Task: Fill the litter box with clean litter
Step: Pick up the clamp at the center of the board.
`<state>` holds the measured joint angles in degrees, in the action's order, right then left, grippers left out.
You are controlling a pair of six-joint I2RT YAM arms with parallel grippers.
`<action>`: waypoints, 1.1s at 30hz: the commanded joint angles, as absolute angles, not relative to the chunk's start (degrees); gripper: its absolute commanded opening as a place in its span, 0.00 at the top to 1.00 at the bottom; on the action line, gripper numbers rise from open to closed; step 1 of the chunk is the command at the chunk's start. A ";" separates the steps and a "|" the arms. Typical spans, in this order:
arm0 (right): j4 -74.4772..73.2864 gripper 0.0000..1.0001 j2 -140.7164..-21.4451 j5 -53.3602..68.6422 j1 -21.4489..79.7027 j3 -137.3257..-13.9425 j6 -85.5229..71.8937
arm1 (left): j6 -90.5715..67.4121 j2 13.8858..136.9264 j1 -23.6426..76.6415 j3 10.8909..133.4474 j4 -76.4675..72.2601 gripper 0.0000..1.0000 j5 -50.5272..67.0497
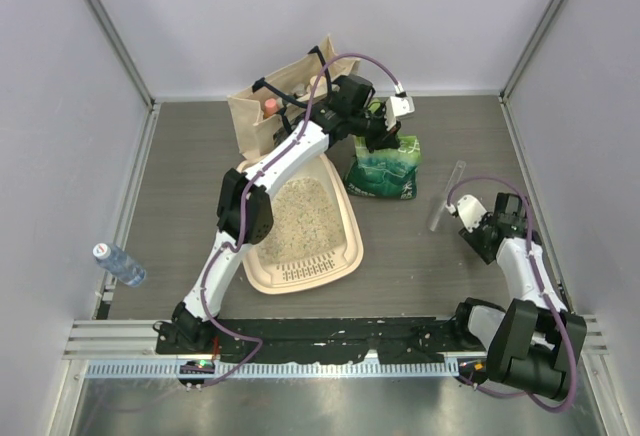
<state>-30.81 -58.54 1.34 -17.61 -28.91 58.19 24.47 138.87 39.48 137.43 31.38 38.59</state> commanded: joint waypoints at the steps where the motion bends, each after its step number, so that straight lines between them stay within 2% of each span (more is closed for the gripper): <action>1: -26.28 0.58 -60.90 0.79 -17.14 -28.39 57.57 | 24.79 135.70 38.85 136.93 35.77 1.00 34.72; 8: -23.29 0.67 -61.70 0.27 -16.09 -26.81 58.80 | 24.70 135.62 38.85 137.20 36.03 1.00 34.37; 10: -23.29 0.76 -61.44 0.26 -15.91 -26.37 59.76 | 24.70 135.62 38.85 137.20 36.21 1.00 34.36; 11: -23.47 0.83 -61.26 0.26 -15.91 -26.45 60.03 | 24.70 135.70 38.85 137.11 36.30 1.00 34.37; 12: -23.81 0.95 -60.91 0.26 -15.73 -26.63 59.86 | 24.70 135.62 38.93 137.02 36.39 1.00 34.45; 13: -24.78 0.99 -60.56 0.26 -15.73 -27.67 59.51 | 24.78 135.62 38.85 136.93 36.47 1.00 34.45; 19: -32.67 0.99 -55.64 0.52 -15.99 -37.32 56.26 | 25.31 135.97 38.85 137.37 36.04 1.00 35.95; 23: -39.54 0.99 -56.16 8.67 -16.26 -47.97 50.39 | 26.19 136.14 38.85 137.63 34.90 0.98 37.35; 25: -42.78 0.99 -58.00 12.64 -16.26 -53.49 47.56 | 26.37 136.49 38.93 137.90 34.19 0.91 37.44; 26: -44.02 0.99 -58.79 17.70 -16.43 -55.35 45.46 | 26.19 136.58 38.94 138.07 33.49 0.82 37.44; 29: -47.10 0.99 -62.13 25.81 -16.70 -61.07 40.71 | 24.70 136.23 38.94 138.25 30.95 0.66 37.70; 33: -48.69 0.99 -66.96 41.69 -17.84 -65.91 34.73 | 24.17 134.48 39.20 137.03 26.90 0.61 37.44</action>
<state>-43.68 -62.94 22.96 -16.69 -61.76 43.27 25.41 138.67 39.46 137.43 31.05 38.09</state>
